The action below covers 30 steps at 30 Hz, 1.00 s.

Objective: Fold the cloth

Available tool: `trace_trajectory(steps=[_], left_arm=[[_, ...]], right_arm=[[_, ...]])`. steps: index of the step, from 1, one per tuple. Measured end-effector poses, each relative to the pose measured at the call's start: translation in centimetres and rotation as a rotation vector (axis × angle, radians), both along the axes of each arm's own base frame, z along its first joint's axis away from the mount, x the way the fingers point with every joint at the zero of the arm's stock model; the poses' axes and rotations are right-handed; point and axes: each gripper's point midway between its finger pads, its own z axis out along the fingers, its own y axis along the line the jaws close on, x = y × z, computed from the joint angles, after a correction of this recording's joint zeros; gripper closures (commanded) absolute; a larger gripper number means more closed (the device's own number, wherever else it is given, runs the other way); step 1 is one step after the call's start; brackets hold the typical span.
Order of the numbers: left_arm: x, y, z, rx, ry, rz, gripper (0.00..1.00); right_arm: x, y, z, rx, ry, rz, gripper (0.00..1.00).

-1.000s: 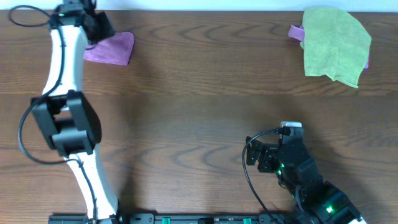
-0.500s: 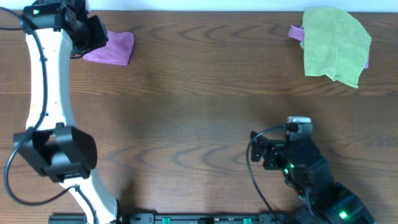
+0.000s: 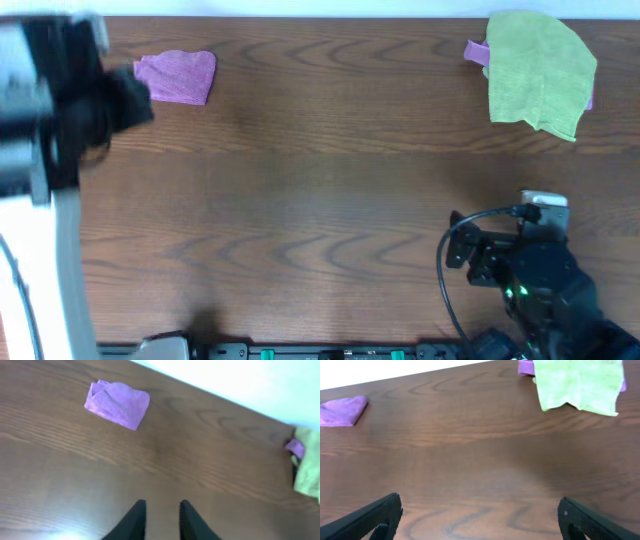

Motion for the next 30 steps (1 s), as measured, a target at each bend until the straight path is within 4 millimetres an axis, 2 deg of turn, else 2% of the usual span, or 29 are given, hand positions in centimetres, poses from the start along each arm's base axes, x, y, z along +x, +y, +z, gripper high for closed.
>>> trace_trajectory(steps=[6,9,13,18,24,30], left_arm=[[-7.9,-0.7,-0.9,0.02,-0.08,0.015,0.53],[-12.0,-1.1,-0.7,0.025,-0.129,0.024,0.42],[-17.0,-1.7,-1.3,0.025,-0.131,0.028,0.25],[-20.3,-2.1,-2.2,0.029,-0.117,0.023,0.2],[-23.9,-2.6,-4.1,0.026,-0.073,0.017,0.19],[-26.5,-3.5,-6.1,-0.001,-0.072,-0.003,0.2]], right_arm=[[-2.7,-1.9,2.8,0.04,-0.07,-0.005,0.01],[-4.9,-3.3,4.3,0.064,-0.118,0.003,0.01],[-7.7,-4.6,4.6,0.083,-0.136,0.031,0.01],[-10.5,-5.8,4.1,0.078,-0.1,0.061,0.01],[-14.6,-7.8,3.7,0.071,-0.058,0.011,0.01],[-17.8,-6.7,4.6,0.082,-0.146,-0.03,0.01]])
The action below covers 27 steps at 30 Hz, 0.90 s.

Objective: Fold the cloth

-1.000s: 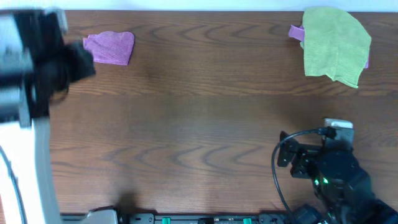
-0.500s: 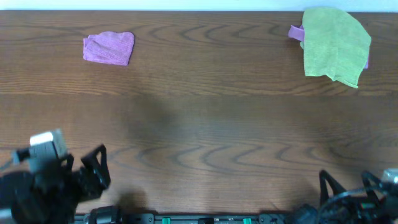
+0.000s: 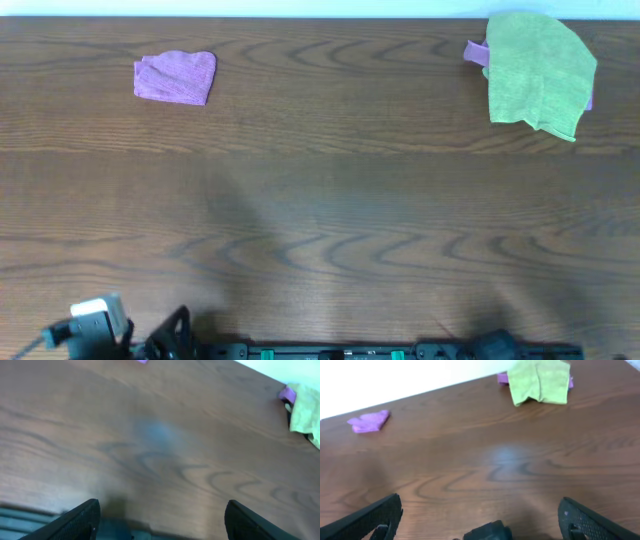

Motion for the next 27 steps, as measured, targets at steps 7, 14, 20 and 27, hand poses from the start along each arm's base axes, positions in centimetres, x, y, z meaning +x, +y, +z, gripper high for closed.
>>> trace_trajectory(steps=[7,14,20,27], left_arm=[[-2.8,-1.2,-0.2,-0.029,-0.113,-0.033,0.16],[-3.7,-1.5,-1.6,-0.037,-0.138,-0.069,0.12],[-3.1,-2.0,-5.0,-0.066,-0.058,-0.09,0.1],[-2.2,-1.9,-8.9,-0.086,0.074,-0.088,0.1]], right_arm=[[-3.1,4.5,-0.1,-0.03,-0.125,0.007,0.01],[-4.1,7.4,-1.8,-0.029,-0.182,0.065,0.01],[-3.4,8.8,-2.7,0.005,-0.146,0.123,0.01],[-1.4,8.8,-5.4,0.04,-0.026,0.14,0.01]])
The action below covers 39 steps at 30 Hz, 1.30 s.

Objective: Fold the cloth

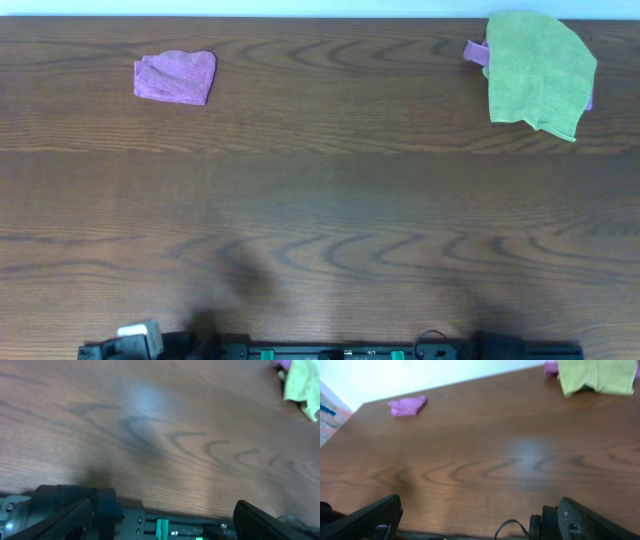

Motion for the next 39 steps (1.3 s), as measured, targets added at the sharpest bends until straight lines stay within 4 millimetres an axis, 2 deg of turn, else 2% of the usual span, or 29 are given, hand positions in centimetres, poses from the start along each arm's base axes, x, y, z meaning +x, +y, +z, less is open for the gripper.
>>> trace_trajectory(steps=[4,5,16,24,28,30,34,39], left_arm=[[0.2,-0.2,-1.0,-0.011,0.036,-0.007,0.09],[0.2,-0.2,-1.0,-0.011,0.036,-0.008,0.04],[0.6,-0.1,-0.5,-0.023,0.016,0.008,0.05],[4.0,1.1,3.2,0.025,-0.196,0.049,0.05],[5.9,1.9,6.2,0.057,-0.342,0.082,0.05],[6.6,3.2,7.4,0.1,-0.396,0.142,0.05],[6.9,6.5,7.8,0.205,-0.412,0.304,0.05],[7.4,8.9,5.0,0.291,-0.321,0.411,0.05]], right_arm=[[0.6,-0.1,-1.0,0.008,0.041,0.0,0.01],[0.7,-0.1,-0.8,0.008,0.035,-0.001,0.01],[1.9,-0.9,1.9,-0.021,-0.092,-0.034,0.01],[3.4,-3.7,4.2,-0.087,-0.193,-0.182,0.01],[5.4,-5.5,5.4,-0.116,-0.254,-0.263,0.01],[6.5,-6.3,6.0,-0.128,-0.284,-0.302,0.01],[8.1,-7.9,4.9,-0.149,-0.257,-0.37,0.01],[9.8,-9.1,1.4,-0.169,-0.15,-0.413,0.01]])
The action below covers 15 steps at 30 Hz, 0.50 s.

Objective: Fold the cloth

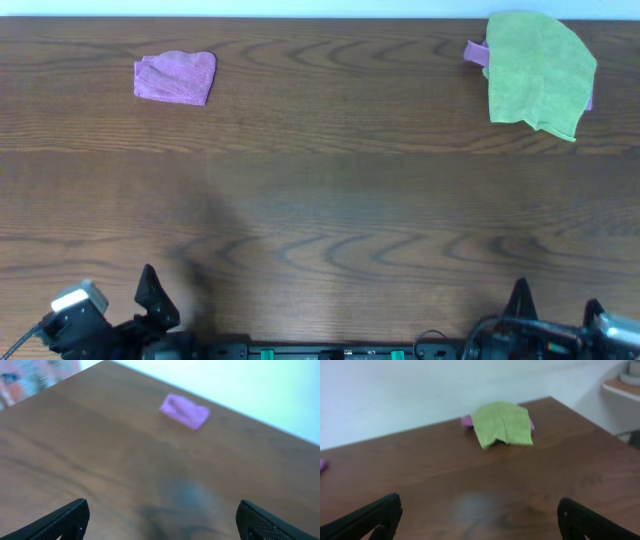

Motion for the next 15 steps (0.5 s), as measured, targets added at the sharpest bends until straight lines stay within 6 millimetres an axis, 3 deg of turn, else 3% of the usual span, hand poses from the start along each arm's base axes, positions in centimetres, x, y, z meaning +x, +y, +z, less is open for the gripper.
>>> trace_trajectory(steps=[7,15], left_arm=[[-0.8,0.6,-1.9,0.011,0.084,0.036,0.05],[-0.9,0.6,-2.0,0.011,0.092,0.036,0.05]], right_arm=[[0.4,-0.4,-1.0,-0.001,0.03,-0.021,0.01],[0.2,-0.4,-1.8,0.004,0.06,-0.021,0.01]])
